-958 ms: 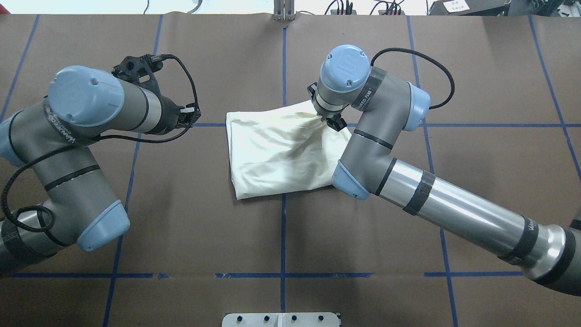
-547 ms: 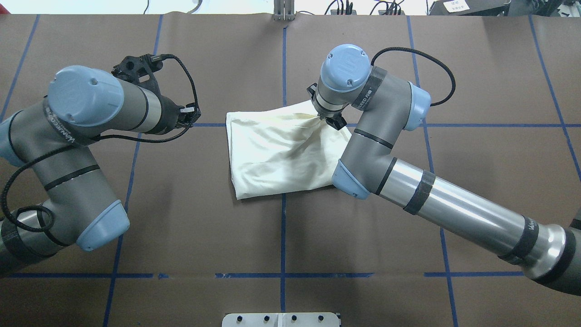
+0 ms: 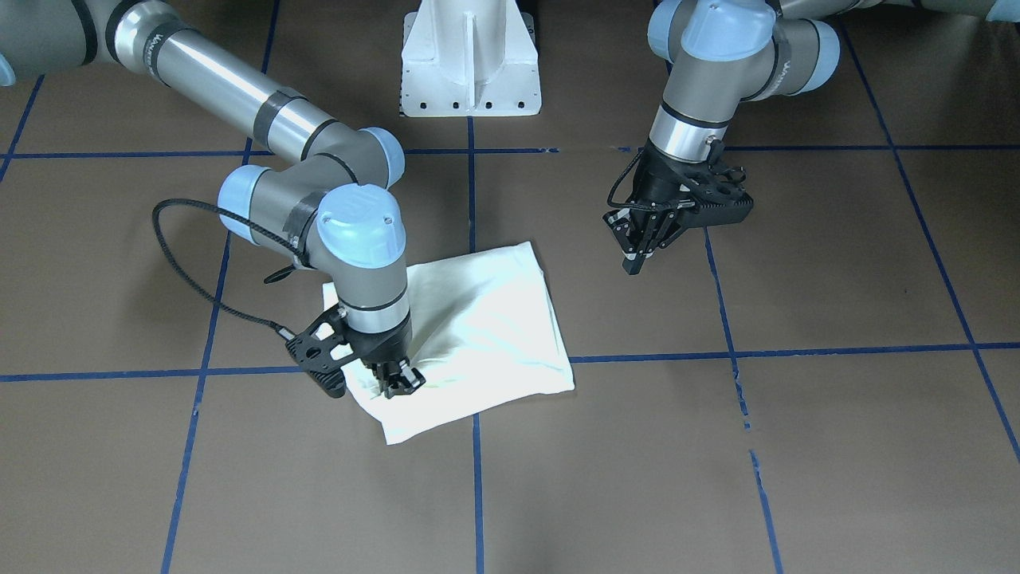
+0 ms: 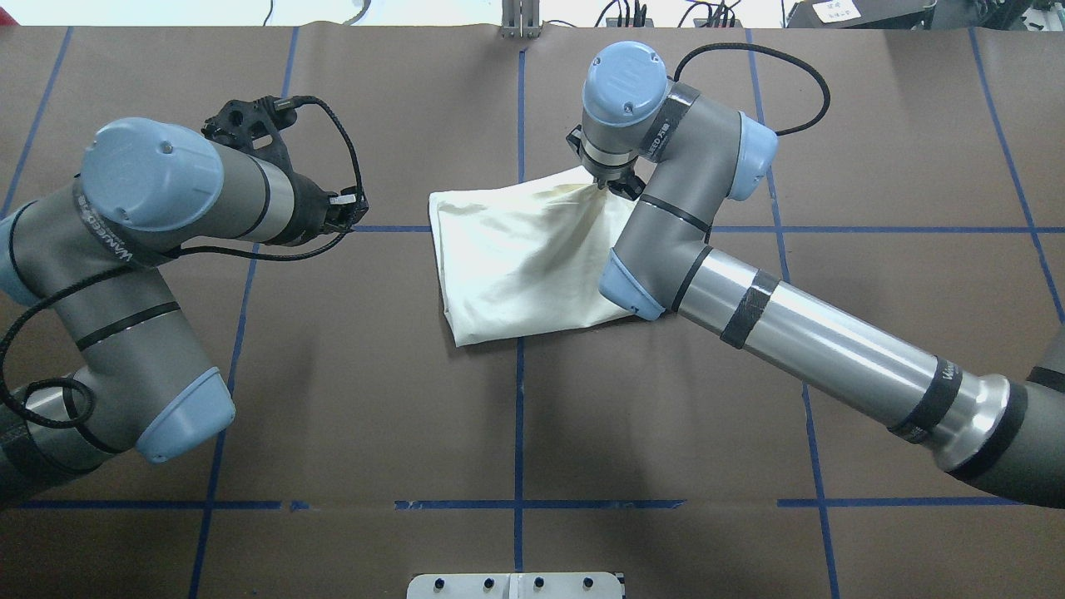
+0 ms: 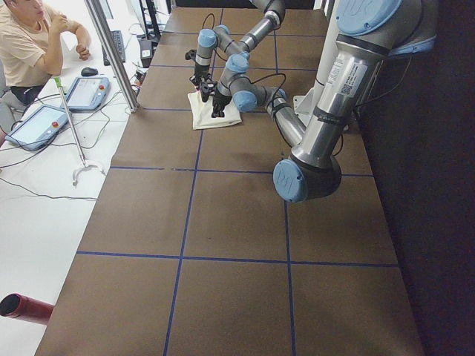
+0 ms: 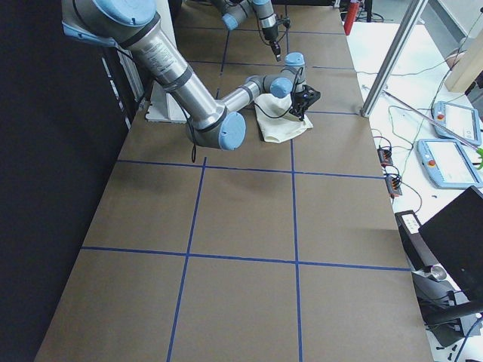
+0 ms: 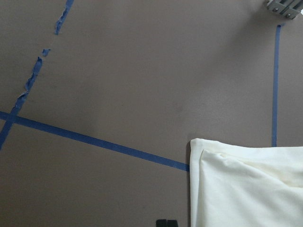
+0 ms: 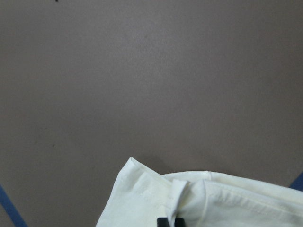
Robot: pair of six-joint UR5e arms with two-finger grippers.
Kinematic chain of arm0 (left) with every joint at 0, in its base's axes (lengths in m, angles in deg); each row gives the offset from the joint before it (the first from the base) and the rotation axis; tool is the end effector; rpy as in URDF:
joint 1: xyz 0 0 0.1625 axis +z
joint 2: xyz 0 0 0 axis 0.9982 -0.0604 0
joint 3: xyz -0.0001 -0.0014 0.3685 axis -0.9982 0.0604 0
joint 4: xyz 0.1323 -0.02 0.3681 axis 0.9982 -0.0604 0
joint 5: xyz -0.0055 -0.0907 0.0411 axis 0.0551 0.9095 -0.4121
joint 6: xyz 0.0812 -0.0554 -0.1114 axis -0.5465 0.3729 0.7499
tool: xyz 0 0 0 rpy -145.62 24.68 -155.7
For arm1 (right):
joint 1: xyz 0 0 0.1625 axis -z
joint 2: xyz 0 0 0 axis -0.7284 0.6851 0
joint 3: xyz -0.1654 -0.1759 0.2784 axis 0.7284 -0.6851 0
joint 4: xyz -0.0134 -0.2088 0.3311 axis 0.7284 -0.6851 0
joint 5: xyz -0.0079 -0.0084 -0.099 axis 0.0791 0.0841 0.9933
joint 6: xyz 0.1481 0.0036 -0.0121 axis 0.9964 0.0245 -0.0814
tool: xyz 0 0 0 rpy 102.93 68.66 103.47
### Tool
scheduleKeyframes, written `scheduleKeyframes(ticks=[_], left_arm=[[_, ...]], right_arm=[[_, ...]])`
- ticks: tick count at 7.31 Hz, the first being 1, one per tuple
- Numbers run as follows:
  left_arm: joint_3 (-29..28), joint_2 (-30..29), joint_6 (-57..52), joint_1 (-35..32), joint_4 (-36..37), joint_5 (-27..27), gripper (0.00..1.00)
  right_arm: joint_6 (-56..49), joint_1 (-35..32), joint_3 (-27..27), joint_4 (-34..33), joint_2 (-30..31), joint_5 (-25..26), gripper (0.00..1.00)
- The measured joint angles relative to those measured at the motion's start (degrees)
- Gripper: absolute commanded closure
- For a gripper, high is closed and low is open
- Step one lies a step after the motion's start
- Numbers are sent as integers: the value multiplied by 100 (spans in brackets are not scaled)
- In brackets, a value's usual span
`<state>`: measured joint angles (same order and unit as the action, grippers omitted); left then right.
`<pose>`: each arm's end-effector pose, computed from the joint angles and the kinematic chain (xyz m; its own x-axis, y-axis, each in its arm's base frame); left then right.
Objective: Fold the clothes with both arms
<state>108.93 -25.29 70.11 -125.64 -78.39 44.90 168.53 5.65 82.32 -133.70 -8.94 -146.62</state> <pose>0.4024 -0.4645 0.2443 0.4859 -0.2282 -0.8437 0.4443 0.8958 0.0136 -0.5200 -0.5903 0.2761 0.4200 0.6827 0.5979 -0.6652 0.6798 -0.3089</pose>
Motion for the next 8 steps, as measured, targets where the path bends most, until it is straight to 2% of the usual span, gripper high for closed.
scheduleKeyframes(ticks=[2,3,4,5,6,7,8], left_arm=[[19,2,6,0,16,-2,100],[23,4,3,0,22,-4,100],[26,4,2,0,25,-2,100],[28,3,1,-9,26,-1,100],[29,2,-1,-20,27,0,100],[29,2,-5,-30,27,0,100],[29,2,-7,-36,27,2,100]], right_arm=[[-362,-181,-263,-81,-77,-80,0],[-401,-340,-121,-226,-120,-387,0],[-394,-423,250,-372,-51,-730,0],[-366,-335,831,-459,232,-847,85],[-276,-135,1423,-478,596,-775,100],[-144,88,1783,-485,836,-609,100],[-202,285,1818,-489,899,-404,100]])
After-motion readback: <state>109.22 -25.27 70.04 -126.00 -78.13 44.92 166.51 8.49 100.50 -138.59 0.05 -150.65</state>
